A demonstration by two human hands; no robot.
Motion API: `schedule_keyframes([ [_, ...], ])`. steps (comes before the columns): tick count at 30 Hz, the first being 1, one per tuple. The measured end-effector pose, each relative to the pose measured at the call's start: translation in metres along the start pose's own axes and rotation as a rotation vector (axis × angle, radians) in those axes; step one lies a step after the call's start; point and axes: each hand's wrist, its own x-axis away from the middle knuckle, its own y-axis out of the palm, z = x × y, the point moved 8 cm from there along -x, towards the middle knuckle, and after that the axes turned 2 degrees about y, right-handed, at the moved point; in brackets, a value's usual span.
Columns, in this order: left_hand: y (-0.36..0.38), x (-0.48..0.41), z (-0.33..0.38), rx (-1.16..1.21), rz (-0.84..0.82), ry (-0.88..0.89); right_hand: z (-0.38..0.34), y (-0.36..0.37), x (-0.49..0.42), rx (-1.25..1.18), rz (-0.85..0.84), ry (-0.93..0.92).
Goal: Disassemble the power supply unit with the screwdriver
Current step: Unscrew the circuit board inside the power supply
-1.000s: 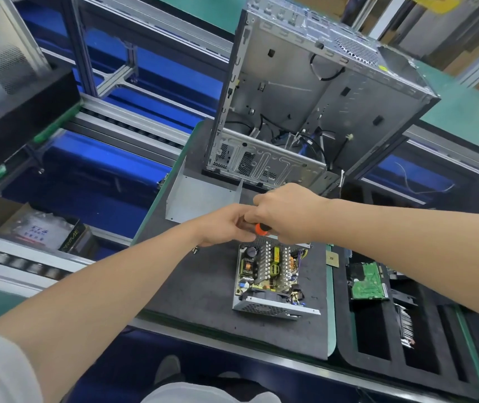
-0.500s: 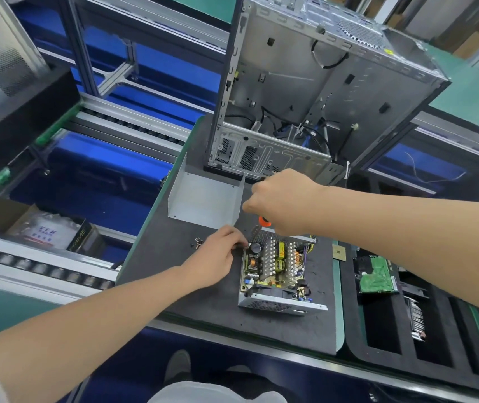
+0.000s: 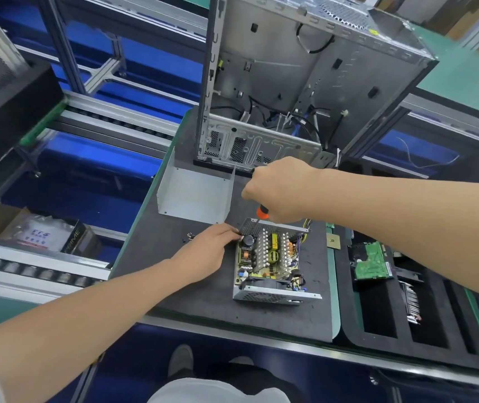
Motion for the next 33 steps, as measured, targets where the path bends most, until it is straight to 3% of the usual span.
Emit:
schedule_keyframes([
  [20, -0.001, 0.000, -0.007, 0.097, 0.014, -0.063, 0.007, 0.012, -0.006, -0.033, -0.029, 0.027],
  [33, 0.003, 0.000, -0.009, 0.057, 0.036, 0.014, 0.014, 0.020, -0.005, -0.163, -0.004, 0.137],
])
